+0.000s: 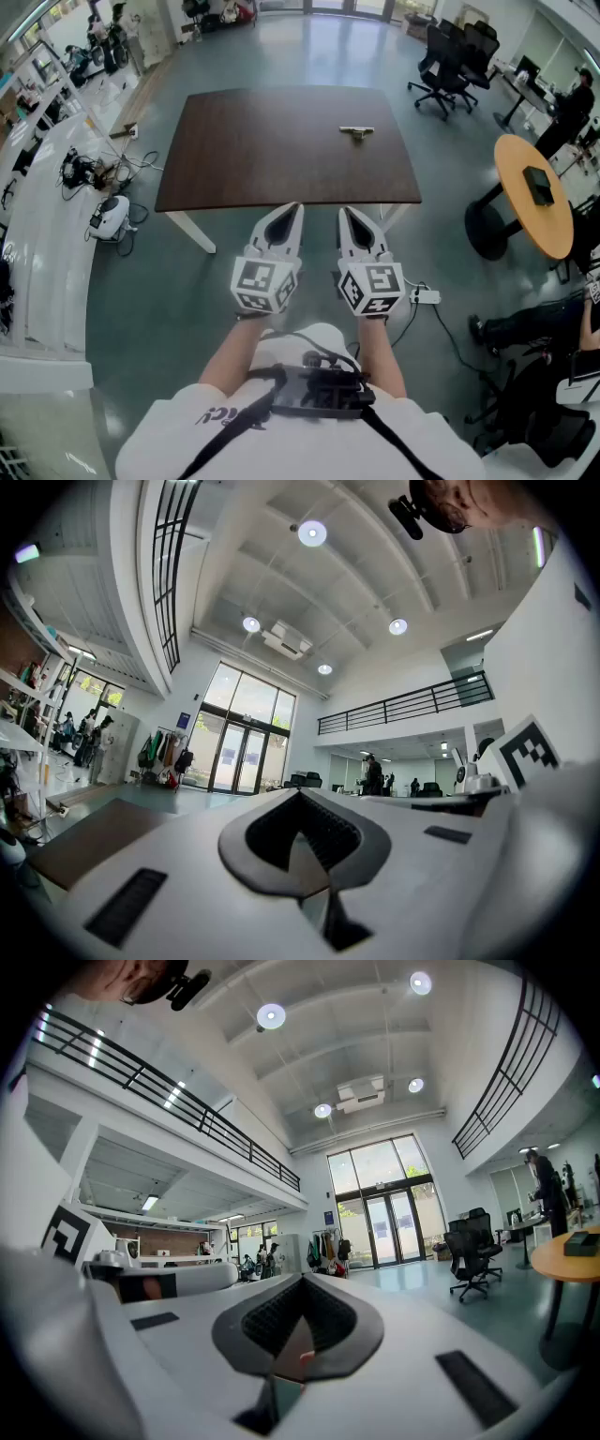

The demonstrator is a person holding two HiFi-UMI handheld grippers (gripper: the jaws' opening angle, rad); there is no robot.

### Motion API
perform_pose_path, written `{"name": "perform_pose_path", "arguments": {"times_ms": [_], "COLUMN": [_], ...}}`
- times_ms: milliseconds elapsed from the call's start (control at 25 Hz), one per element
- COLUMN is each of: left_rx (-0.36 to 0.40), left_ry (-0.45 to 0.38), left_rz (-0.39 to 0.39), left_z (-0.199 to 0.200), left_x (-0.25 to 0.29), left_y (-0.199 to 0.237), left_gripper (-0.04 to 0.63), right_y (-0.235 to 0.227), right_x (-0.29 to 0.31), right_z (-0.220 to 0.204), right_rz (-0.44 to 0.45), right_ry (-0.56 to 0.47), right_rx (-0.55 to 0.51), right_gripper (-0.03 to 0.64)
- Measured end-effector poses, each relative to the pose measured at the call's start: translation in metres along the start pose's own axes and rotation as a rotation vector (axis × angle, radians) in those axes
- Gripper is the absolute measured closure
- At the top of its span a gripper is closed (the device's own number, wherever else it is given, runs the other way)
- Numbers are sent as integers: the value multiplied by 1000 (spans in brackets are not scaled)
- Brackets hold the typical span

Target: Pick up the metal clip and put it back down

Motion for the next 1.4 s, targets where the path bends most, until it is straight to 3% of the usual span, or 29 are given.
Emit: {"name": "perform_pose_path", "arguments": {"times_ms": [680,1040,1240,1400], "left_rx": [20,-6,-41,-49], "left_ry": [76,103,98,63], "left_rz": [-44,-30,-54,-66], "left_z": [-36,-60,-75,-64], "left_x": [31,72,131,191], "left_y": [-60,-30,8,42], "left_gripper": [586,586,586,586], "right_y": [-62,-84,-119,-145], "right_x": [-26,12,66,126], "right_z": [-18,-41,-47,-30], "right_rz": [-11,-9,-49,-50], "right_ry": [-21,18,35,26], "right_rx": [99,101,73,48], "right_gripper": [614,614,614,614]}}
Point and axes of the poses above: the fingertips, and each gripper's own axes: x forward along the fingers, y to its left, z out of its top, the point moved 7 cm from there along -x, backward along the fingers, and after that the axes turned 4 degrees about -z, right-handed, at the moved point
